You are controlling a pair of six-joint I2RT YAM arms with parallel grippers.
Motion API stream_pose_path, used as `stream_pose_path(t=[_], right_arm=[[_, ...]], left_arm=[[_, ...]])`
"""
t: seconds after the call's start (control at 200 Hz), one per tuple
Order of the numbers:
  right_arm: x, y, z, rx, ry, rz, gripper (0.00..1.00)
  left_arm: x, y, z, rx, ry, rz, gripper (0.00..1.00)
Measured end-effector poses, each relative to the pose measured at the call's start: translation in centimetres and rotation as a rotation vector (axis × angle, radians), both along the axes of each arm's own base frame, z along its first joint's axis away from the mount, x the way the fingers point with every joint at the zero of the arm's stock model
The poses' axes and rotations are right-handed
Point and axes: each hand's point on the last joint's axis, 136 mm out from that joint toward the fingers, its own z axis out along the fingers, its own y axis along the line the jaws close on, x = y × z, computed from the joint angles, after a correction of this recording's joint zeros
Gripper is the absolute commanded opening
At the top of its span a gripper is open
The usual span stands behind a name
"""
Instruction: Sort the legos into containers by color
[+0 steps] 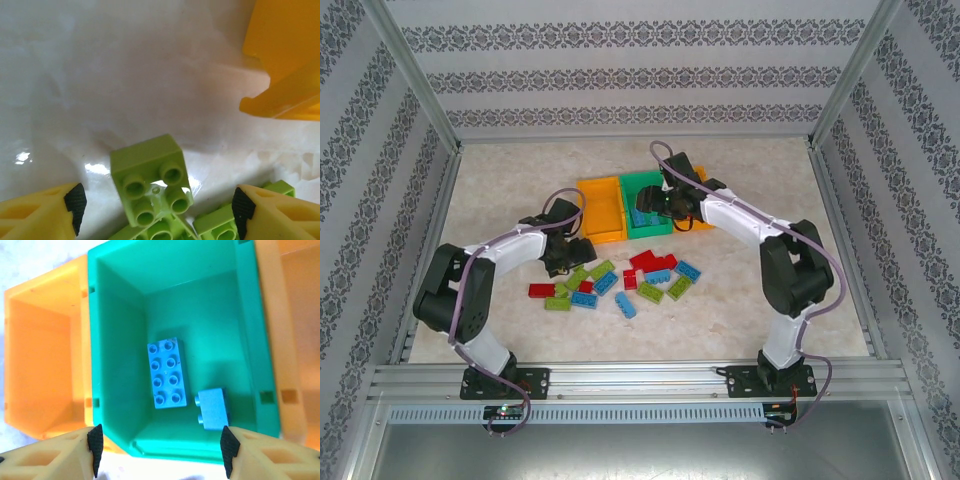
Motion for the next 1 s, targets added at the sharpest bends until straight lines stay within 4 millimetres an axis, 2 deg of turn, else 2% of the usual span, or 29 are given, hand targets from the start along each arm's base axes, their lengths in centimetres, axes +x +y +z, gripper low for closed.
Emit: stream_pose_path(t=[0.155, 0.38, 0.545, 0.644, 0.774, 0.879, 0.999], right_arm=[[-1.4, -1.4, 1.4, -0.012, -0.038, -0.014, 0.68], [-4.4, -3.9, 0.8, -0.055, -0.034, -0.038, 0.7], [-5.5, -6.7, 0.4, -0.075, -0.03, -0.088, 0.7], [-6.1, -8.1, 0.0, -0.087, -0.024, -0.115, 0.7], [-7.2, -8.7, -1.3, -0.109, 0.001, -0.117, 0.7], [-8.5, -9.0, -2.7, -0.131, 0.031, -0.108, 0.7], [-10.1, -9.5, -4.0, -0.152, 0.06, -0.104, 0.7]], left_arm=[[0.8, -0.3, -0.2, 0.0, 0.002, -0.009, 0.65], [0.9, -0.1, -0.8, 0.017, 0.012, -0.045, 0.46], [1.1, 0.0, -0.7, 0.026, 0.012, -0.076, 0.32], [1.1, -0.1, -0.7, 0.026, 0.009, -0.089, 0.31], [1.1, -0.1, -0.5, 0.029, 0.003, -0.104, 0.31], [1.4, -0.2, 0.9, 0.026, -0.021, -0.114, 0.32], [3.1, -0.7, 5.1, 0.009, -0.128, -0.127, 0.33]])
